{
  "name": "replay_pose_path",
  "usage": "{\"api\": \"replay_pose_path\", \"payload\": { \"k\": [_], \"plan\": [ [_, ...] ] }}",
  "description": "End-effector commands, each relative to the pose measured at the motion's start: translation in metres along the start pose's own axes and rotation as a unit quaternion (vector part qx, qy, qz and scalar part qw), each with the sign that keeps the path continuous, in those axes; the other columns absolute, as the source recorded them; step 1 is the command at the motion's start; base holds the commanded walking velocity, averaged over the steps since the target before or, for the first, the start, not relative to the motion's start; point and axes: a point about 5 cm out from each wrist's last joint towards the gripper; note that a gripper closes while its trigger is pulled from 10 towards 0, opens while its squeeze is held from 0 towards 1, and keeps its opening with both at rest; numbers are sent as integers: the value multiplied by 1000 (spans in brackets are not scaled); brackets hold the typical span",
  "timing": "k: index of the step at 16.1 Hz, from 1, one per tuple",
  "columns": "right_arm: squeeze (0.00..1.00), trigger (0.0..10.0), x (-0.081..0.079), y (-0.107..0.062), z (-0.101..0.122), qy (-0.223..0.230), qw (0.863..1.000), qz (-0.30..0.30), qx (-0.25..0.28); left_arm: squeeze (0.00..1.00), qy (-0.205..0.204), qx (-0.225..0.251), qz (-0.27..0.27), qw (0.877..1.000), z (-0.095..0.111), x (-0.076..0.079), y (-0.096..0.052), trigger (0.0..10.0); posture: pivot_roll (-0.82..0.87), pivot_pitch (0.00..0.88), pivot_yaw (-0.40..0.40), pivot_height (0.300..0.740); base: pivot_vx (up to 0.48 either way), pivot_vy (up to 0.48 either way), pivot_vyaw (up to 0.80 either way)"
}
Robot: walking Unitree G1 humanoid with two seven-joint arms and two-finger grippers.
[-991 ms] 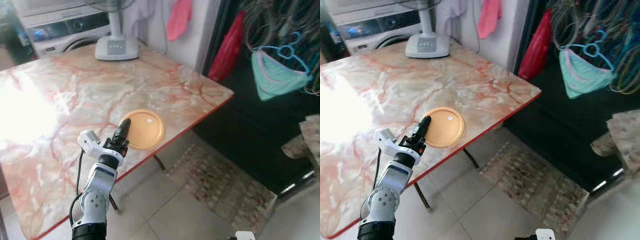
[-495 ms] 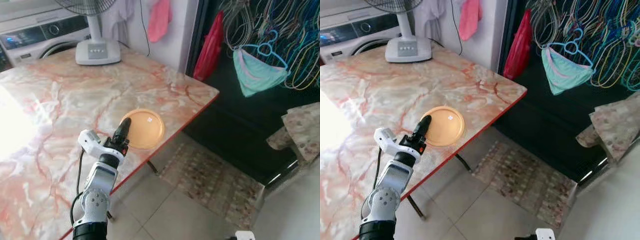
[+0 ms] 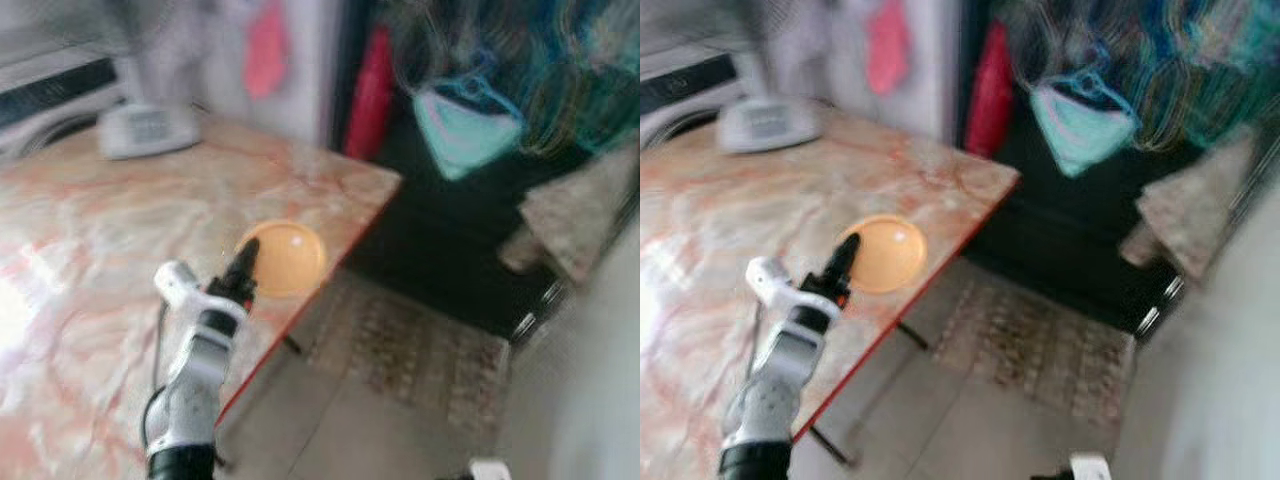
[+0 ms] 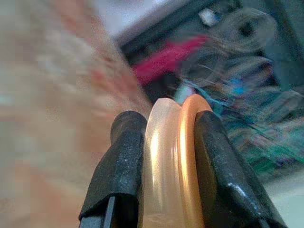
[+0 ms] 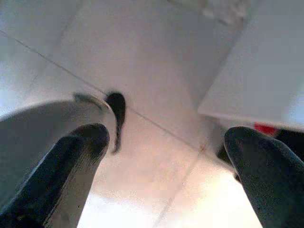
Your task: Restocking fridge
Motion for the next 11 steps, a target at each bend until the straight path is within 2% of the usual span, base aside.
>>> {"api": "replay_pose_path", "payload": {
  "k": [1,11],
  "plan": [
    [0,10000,-2,1,8,-4,1000,2,12,0,-8,11,-5,1000,2,3,1,10000,27,0,0,740,0,0,-763],
    [0,10000,-2,1,8,-5,1000,2,12,0,-12,7,-10,1000,0,4,1,10000,28,0,-3,740,0,0,-763]
  ]
}}
Point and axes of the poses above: a point about 5 cm out from each wrist's last joint towards the gripper, its own y axis pointing out of the wrist towards the gripper, its own z axis along the axis of the wrist's last joint, x = y × z, and after that the axes turned 3 degrees about -y, right-handed
